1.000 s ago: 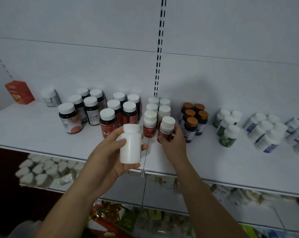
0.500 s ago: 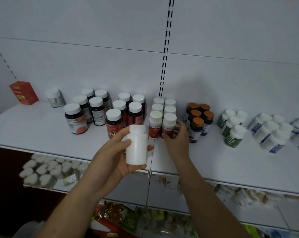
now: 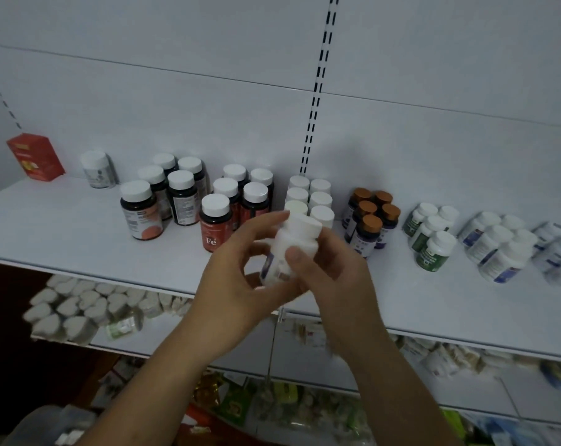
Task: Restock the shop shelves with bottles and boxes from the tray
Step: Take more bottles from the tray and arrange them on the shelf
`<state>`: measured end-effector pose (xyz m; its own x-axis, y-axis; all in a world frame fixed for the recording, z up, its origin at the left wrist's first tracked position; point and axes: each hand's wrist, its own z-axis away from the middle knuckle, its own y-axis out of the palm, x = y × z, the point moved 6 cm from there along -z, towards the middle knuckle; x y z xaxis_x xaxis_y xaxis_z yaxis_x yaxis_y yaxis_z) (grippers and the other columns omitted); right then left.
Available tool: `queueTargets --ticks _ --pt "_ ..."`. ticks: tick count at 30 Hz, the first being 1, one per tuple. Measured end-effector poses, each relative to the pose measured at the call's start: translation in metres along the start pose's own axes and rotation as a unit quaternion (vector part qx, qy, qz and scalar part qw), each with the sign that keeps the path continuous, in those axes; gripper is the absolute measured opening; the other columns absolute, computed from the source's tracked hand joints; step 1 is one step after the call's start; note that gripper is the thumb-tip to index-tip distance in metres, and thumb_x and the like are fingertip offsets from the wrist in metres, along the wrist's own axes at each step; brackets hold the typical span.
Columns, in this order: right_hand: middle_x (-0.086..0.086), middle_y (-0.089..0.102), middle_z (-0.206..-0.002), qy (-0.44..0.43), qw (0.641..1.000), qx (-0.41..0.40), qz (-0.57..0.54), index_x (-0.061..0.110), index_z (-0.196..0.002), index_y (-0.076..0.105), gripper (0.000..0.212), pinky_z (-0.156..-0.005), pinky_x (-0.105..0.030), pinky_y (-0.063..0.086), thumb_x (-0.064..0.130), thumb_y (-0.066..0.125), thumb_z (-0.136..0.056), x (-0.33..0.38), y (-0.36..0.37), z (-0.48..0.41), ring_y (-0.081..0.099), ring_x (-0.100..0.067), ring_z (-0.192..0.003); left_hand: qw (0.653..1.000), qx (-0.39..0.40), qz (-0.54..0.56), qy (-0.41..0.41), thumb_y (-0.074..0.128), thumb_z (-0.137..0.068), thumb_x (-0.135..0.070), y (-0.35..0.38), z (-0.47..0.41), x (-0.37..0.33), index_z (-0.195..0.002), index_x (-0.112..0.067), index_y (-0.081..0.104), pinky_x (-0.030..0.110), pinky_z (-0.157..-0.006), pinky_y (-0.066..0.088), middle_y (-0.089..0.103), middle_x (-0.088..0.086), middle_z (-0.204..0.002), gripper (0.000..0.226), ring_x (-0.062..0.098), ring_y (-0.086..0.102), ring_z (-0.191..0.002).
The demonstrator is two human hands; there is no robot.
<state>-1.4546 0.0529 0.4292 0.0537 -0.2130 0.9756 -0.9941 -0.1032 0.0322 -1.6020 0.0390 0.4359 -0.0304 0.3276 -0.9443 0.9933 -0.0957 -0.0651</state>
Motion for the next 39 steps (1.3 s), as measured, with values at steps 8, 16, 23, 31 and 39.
queueTargets --ticks 8,16,23,31,39 --pt "-0.021 0.071 -0.125 0.124 0.907 -0.036 -0.400 0.003 -0.130 0.071 0.046 -0.095 -0.040 0.059 0.024 0.049 -0.095 0.018 -0.016 0.011 0.071 -0.031 -0.102 0.992 0.017 0.121 -0.034 0.070 -0.094 -0.027 0.004 -0.006 0.003 -0.130 -0.024 0.063 0.035 -0.075 0.063 0.070 0.001 -0.113 0.036 0.021 0.071 -0.102" --pt "-0.021 0.069 -0.131 0.128 0.888 -0.115 -0.426 0.003 -0.135 0.064 0.048 -0.094 -0.042 0.058 0.025 0.044 -0.098 0.029 -0.018 0.033 0.069 -0.032 -0.103 0.979 0.105 0.163 -0.060 0.066 -0.097 -0.027 0.021 -0.002 0.016 -0.126 -0.018 0.066 0.042 -0.074 0.063 0.071 0.007 -0.115 0.030 0.027 0.071 -0.094" --pt "-0.019 0.069 -0.133 0.095 0.900 -0.168 -0.392 0.004 -0.131 0.066 0.047 -0.086 -0.046 0.059 0.027 0.039 -0.101 0.036 -0.046 0.066 0.071 -0.032 -0.098 0.964 0.185 0.184 -0.055 0.063 -0.096 -0.029 0.061 0.001 0.013 -0.127 -0.016 0.065 0.040 -0.073 0.062 0.074 0.009 -0.118 0.033 0.030 0.073 -0.092" --pt "-0.015 0.069 -0.132 0.066 0.904 -0.191 -0.377 0.012 -0.103 0.084 0.056 -0.059 -0.032 0.055 0.034 0.032 -0.102 0.057 -0.108 0.134 0.067 -0.025 -0.079 0.960 0.205 0.184 -0.055 0.065 -0.100 -0.026 0.145 0.037 -0.016 -0.124 -0.023 0.069 0.036 -0.072 0.061 0.074 0.008 -0.110 0.024 0.033 0.072 -0.091" --pt "-0.016 0.069 -0.105 0.066 0.923 -0.198 -0.323 0.015 -0.094 0.085 0.049 -0.075 -0.038 0.044 0.038 0.043 -0.098 0.082 -0.218 0.221 0.064 -0.025 -0.083 0.969 0.217 0.113 -0.017 0.056 -0.096 -0.032 0.263 0.087 -0.053 -0.126 -0.028 0.068 0.047 -0.078 0.064 0.075 0.003 -0.113 0.032 0.028 0.075 -0.096"
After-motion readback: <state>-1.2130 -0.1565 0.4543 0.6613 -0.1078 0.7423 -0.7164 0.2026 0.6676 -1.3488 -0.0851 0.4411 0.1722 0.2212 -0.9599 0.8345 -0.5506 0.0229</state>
